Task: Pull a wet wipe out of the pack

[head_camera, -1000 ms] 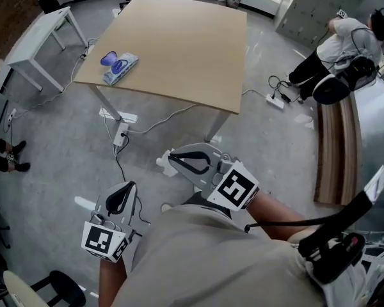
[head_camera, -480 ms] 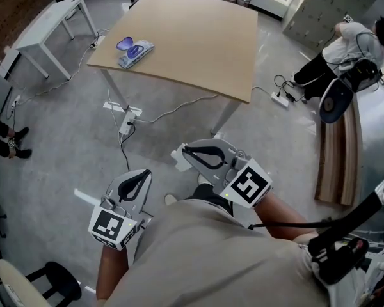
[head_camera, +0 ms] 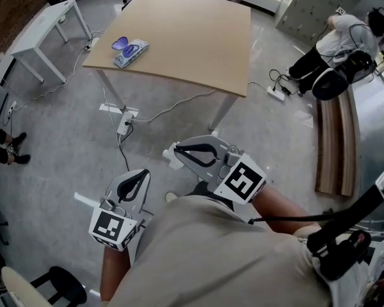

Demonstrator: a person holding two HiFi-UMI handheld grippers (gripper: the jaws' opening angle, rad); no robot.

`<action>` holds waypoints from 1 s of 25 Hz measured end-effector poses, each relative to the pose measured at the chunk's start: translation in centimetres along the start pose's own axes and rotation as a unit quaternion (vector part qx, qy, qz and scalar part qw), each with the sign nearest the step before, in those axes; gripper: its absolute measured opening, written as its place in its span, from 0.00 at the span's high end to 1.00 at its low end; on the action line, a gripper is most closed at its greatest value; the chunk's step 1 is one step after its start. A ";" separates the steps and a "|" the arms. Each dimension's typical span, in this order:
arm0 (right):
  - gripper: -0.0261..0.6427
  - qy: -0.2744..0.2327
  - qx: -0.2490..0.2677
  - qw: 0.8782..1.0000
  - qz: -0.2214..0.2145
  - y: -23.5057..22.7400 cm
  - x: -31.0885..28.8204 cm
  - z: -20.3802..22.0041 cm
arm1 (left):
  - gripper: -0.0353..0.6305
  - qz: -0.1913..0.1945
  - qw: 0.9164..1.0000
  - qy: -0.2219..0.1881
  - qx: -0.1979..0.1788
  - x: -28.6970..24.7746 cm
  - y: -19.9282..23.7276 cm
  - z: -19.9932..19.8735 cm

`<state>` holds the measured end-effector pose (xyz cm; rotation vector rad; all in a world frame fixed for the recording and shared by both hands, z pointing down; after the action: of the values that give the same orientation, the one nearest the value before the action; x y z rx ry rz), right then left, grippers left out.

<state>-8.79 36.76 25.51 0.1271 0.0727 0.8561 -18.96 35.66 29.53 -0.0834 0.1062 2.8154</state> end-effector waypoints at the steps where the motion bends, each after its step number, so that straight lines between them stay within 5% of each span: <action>1: 0.96 0.001 0.000 1.000 0.000 0.0 -0.1 0.0 | 0.94 0.000 1.000 0.000 0.000 0.0 0.1 0.0; 25: 0.96 0.003 0.013 1.000 -0.010 0.5 -1.5 -0.4 | 0.94 0.005 1.000 -0.007 -0.004 0.0 1.5 -0.1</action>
<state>-10.16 35.94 25.19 0.1483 0.0914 0.8368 -19.39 34.25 29.51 -0.0662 0.0933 2.8267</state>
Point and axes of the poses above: the fingertips, and each gripper's own axes: x backward along the fingers, y to its left, z out of its underside, the point moved 2 cm from there along x, backward along the fingers, and after that the axes turned 13 degrees about -y, right-handed, at the moved point
